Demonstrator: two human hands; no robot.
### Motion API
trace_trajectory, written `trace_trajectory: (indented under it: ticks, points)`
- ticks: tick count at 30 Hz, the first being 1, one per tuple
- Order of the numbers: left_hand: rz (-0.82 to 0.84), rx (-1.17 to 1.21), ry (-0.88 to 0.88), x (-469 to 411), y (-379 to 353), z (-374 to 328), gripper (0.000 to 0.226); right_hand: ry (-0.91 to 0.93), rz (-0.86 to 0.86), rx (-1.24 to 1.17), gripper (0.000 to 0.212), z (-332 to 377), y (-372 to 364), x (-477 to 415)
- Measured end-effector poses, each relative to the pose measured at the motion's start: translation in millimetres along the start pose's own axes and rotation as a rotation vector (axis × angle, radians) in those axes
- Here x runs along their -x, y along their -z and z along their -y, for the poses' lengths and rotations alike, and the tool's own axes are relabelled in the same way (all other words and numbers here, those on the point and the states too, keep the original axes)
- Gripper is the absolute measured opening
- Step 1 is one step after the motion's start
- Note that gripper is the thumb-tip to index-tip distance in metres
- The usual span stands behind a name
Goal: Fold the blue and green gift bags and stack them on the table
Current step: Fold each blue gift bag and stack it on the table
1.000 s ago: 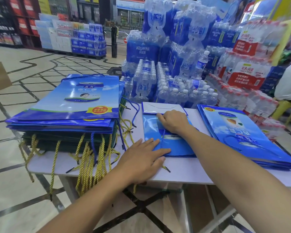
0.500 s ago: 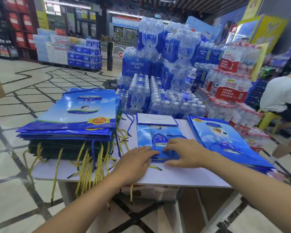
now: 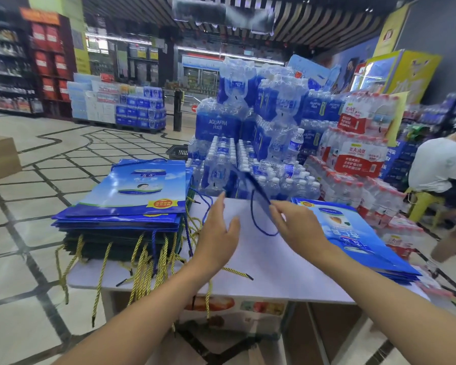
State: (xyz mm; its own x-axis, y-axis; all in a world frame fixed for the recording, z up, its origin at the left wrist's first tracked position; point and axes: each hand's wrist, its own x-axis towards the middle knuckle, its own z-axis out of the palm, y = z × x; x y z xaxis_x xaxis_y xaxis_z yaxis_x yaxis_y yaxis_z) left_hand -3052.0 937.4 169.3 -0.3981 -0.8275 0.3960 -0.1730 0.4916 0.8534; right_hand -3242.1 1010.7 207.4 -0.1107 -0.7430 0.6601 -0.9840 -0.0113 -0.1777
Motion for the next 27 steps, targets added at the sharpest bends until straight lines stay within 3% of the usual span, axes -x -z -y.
trace_trajectory:
  ticks: [4,7,10,13,15,16,19,21,24,27]
  points:
    - [0.178,-0.125,-0.153,-11.0,-14.4,-23.9,0.070,-0.293,-0.156,-0.499,0.033,27.0,14.5,-14.4]
    - [0.217,-0.266,-0.309,-21.0,-19.1,-21.7,0.077,-0.527,-0.120,-0.857,0.023,40.4,16.2,-12.5]
    - [0.267,-0.436,-0.337,-21.7,-17.4,-11.7,0.065,-0.703,0.011,-0.905,0.026,33.3,15.9,-3.1]
    - [0.393,-0.548,-0.346,-18.0,-11.9,5.2,0.059,-0.839,0.326,-0.745,0.037,15.6,19.2,15.2]
    - [0.525,-0.647,-0.371,-14.7,-9.6,20.7,0.060,-0.813,0.507,-0.593,0.042,5.9,20.8,28.5]
    - [0.590,-0.695,-0.382,-13.2,-9.5,29.4,0.058,-0.760,0.509,-0.537,0.042,1.3,19.4,33.0]
    - [0.689,-0.724,-0.353,-5.7,-12.0,48.3,0.054,-0.510,0.331,-0.337,0.034,-13.4,6.7,38.9]
    - [0.695,-0.677,-0.299,-1.8,-13.2,49.6,0.057,-0.381,0.324,-0.259,0.027,-21.9,-6.2,40.0]
    - [0.673,-0.619,-0.237,-3.6,-14.3,41.0,0.055,-0.290,0.497,-0.220,0.043,-33.2,-28.8,48.9]
    - [0.551,-0.659,-0.136,-14.5,-12.7,38.0,0.058,-0.251,0.531,-0.083,0.048,-44.3,-46.3,61.5]
